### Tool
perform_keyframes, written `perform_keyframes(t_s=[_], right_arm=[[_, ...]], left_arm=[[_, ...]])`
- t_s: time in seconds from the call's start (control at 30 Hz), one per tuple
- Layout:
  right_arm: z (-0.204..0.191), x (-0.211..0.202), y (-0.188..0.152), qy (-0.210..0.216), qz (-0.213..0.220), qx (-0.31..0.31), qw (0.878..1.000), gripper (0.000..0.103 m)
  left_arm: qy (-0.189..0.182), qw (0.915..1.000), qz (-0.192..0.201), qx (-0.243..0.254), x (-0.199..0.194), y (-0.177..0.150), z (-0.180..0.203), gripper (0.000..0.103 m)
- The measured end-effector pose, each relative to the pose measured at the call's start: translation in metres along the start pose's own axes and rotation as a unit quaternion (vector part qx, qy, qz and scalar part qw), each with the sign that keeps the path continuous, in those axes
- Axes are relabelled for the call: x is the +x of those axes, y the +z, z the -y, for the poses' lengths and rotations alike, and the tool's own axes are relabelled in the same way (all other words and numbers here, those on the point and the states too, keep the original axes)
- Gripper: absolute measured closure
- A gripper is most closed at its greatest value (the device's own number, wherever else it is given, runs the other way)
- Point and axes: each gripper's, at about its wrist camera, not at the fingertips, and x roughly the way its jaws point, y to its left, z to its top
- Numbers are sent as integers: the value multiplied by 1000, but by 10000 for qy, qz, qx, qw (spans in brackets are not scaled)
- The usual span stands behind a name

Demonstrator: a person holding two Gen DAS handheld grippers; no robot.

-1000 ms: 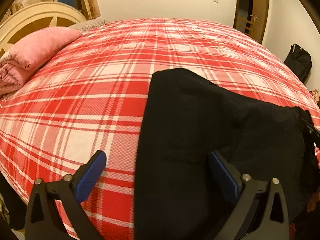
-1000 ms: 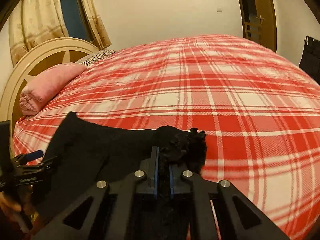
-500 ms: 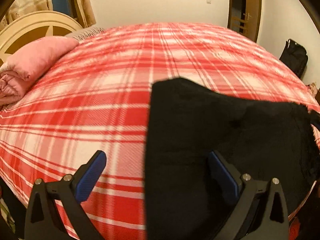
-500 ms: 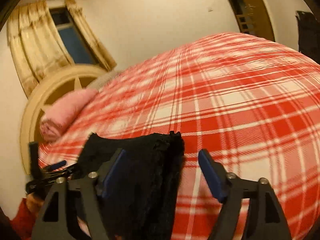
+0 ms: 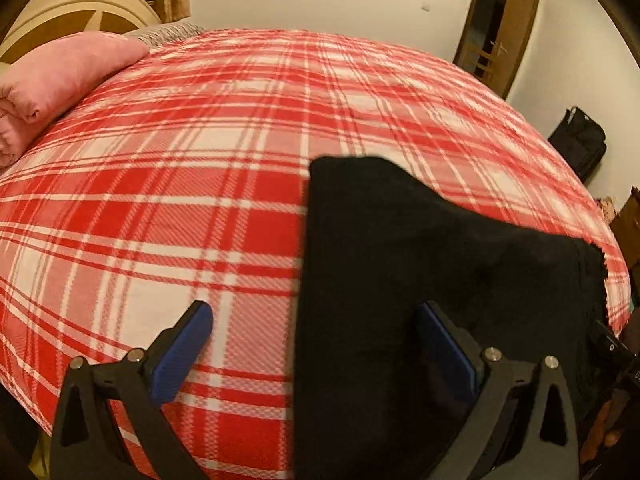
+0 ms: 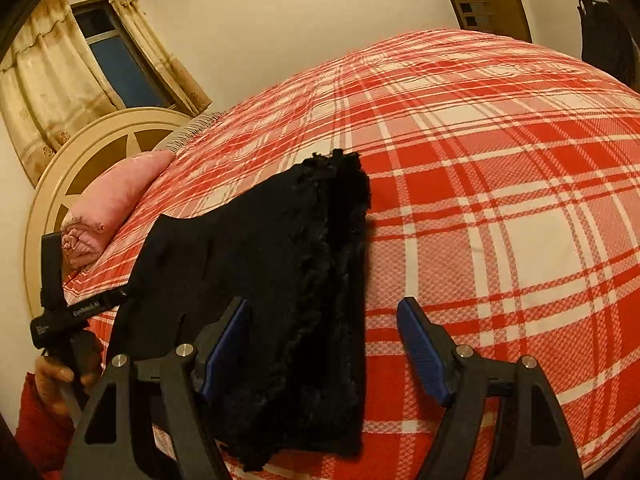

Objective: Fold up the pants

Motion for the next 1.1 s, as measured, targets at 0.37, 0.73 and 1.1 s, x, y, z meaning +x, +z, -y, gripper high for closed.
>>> perform_keyframes(t_s=[0.37, 0.73, 1.1], right_arm=[[-12, 2, -14, 169, -49, -205, 9996, 27], [-17, 3, -12, 87, -45, -337, 9994, 32], [1, -9, -9, -4, 241, 65, 9997, 33]], left_arm=[[73, 9997, 74, 208, 4, -6, 9, 0], [-56, 9993, -81, 359, 4, -8, 12, 0], [-347, 9979, 77, 549, -1, -17, 9, 0]])
